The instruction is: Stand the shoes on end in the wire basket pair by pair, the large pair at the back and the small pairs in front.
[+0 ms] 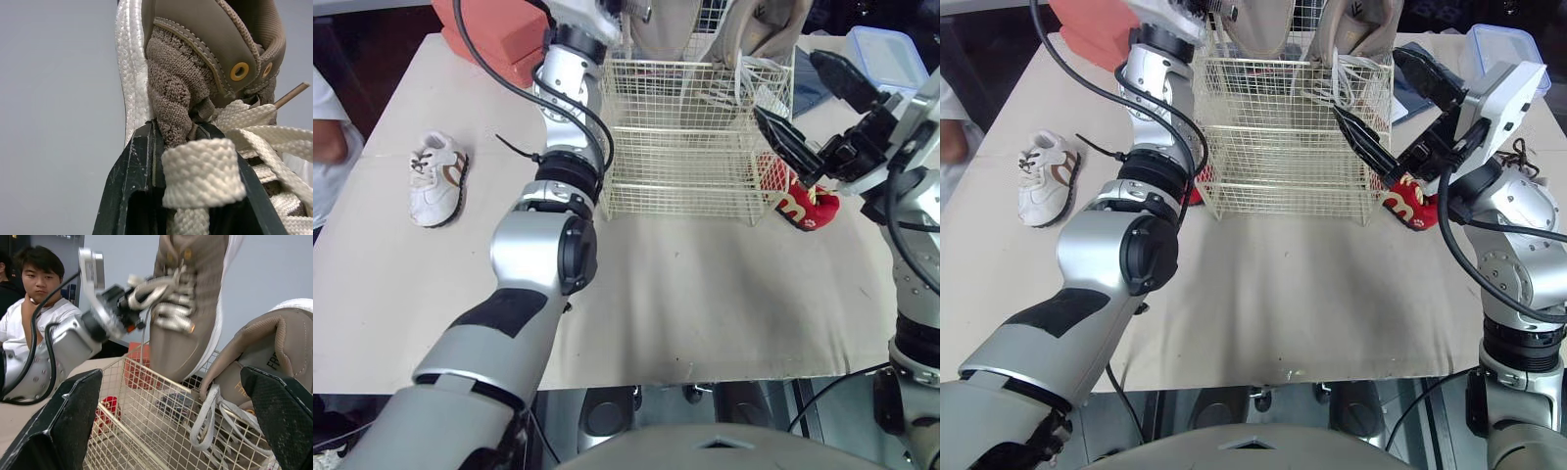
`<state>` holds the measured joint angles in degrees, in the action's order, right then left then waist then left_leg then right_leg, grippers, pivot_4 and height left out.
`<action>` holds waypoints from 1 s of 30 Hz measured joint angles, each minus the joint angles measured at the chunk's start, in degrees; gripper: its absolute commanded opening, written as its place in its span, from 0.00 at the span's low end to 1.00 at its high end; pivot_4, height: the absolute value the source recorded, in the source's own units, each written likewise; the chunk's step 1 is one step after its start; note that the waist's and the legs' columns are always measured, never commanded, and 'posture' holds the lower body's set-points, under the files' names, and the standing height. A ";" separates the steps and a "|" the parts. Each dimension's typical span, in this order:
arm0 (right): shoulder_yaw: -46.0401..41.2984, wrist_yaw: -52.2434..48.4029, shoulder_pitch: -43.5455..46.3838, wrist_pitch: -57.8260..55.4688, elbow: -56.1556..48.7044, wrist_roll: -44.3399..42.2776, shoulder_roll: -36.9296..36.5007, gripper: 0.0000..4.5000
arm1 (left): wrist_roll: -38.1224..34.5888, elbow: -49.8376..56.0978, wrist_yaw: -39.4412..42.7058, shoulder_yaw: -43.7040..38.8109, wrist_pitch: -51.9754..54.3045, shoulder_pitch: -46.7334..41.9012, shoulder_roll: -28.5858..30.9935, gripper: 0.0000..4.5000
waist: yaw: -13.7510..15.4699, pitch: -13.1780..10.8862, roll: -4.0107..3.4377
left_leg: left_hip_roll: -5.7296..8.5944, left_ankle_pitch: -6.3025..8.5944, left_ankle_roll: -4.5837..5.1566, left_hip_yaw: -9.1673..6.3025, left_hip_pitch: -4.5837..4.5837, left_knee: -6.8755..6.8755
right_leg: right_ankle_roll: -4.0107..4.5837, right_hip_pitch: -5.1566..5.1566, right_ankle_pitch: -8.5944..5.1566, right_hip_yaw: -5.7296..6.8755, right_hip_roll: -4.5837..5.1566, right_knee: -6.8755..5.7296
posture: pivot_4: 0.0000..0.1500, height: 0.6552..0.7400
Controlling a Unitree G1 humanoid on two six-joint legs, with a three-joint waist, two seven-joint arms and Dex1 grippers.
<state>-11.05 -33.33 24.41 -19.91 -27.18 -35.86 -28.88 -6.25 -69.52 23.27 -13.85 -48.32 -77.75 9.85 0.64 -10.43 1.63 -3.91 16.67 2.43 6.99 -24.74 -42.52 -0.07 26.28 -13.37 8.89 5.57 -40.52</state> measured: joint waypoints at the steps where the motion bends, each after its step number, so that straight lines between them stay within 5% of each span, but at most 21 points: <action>1: 0.00 0.07 0.00 -0.04 -0.01 -0.04 0.00 1.00 | 0.46 -0.71 -0.54 0.34 -0.01 0.43 0.12 0.14 | 0.02 0.00 0.00 | 0.00 0.00 0.00 0.01 -0.01 0.00 | 0.00 0.00 0.00 0.02 0.00 0.00 | 1.00 0.36; 24: 0.01 1.98 0.01 -1.24 -0.88 -1.13 -0.02 1.00 | -4.83 6.84 8.83 0.60 14.03 6.92 -0.19 0.14 | 0.22 0.15 -0.04 | -0.07 0.00 0.00 -0.10 0.08 -0.13 | -0.01 -0.08 0.00 0.03 0.05 -0.13 | 1.00 0.36; 25: 0.01 1.98 0.01 -1.24 -0.88 -1.14 -0.02 1.00 | -5.39 7.62 9.20 0.44 14.92 7.30 -0.31 0.35 | 0.21 0.18 -0.06 | -0.08 0.00 0.00 -0.13 0.09 -0.14 | -0.01 -0.09 0.00 0.02 0.05 -0.14 | 1.00 0.36; 30: 0.02 1.89 -0.40 -1.24 -0.88 -1.14 -0.02 1.00 | -6.45 9.43 10.25 0.29 17.49 9.26 -0.32 0.80 | 0.41 0.30 -0.19 | -0.09 0.00 0.01 -0.23 0.16 -0.25 | 0.00 -0.34 -0.01 0.26 0.10 -0.14 | 1.00 0.36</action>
<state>-11.03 -31.44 24.01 -21.15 -28.06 -37.00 -28.91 -12.70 -60.09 33.52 -13.56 -30.83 -68.49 9.53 1.05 -10.13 1.44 -4.00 16.67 2.44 6.76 -24.58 -42.76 -0.07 25.94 -13.38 9.16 5.67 -40.66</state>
